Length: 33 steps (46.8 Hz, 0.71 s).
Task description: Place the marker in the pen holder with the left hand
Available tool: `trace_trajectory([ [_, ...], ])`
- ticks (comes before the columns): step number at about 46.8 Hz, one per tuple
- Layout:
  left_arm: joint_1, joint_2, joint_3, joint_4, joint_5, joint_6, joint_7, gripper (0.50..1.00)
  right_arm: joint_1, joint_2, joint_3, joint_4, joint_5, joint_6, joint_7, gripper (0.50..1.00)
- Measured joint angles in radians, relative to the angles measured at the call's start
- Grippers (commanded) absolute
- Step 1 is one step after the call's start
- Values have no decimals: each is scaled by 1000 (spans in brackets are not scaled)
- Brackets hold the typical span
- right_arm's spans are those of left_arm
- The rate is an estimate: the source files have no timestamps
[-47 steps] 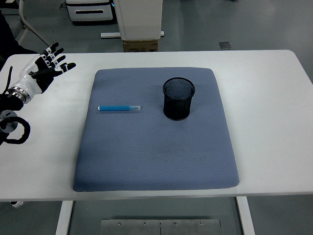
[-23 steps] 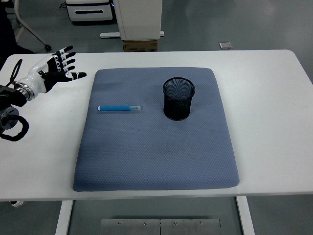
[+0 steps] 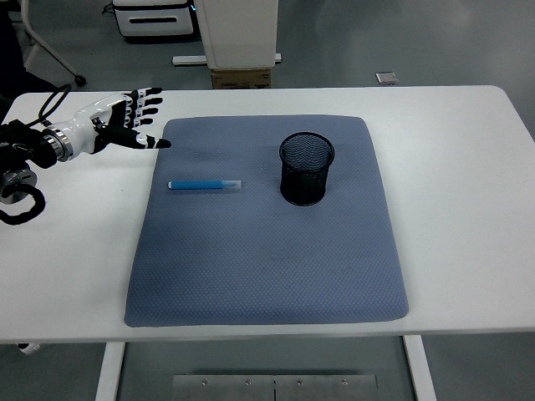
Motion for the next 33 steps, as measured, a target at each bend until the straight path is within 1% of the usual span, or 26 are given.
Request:
trace_trajectory([
  [4,-76,-30,166,-24,1,3,0,1000,1,0,0,0,0,0,0,1000],
  [8,-129,-67,267,-31,6,2,0,1000,0,0,0,0,0,0,0,1000],
  [11,-162,-83,316,-35,13,-1,0,1000,0,0,0,0,0,0,0,1000],
  [15,-202,-85,374,-50,16,-2,-1,1000,0,0,0,0,0,0,0,1000],
  [21,-238,-85,406,-53,49,-2,-3,1000,0,0,0,1,0,0,0,1000],
  [33,-279,-109,427,-59,244,0,-2,1000,0,0,0,1,0,0,0,1000],
])
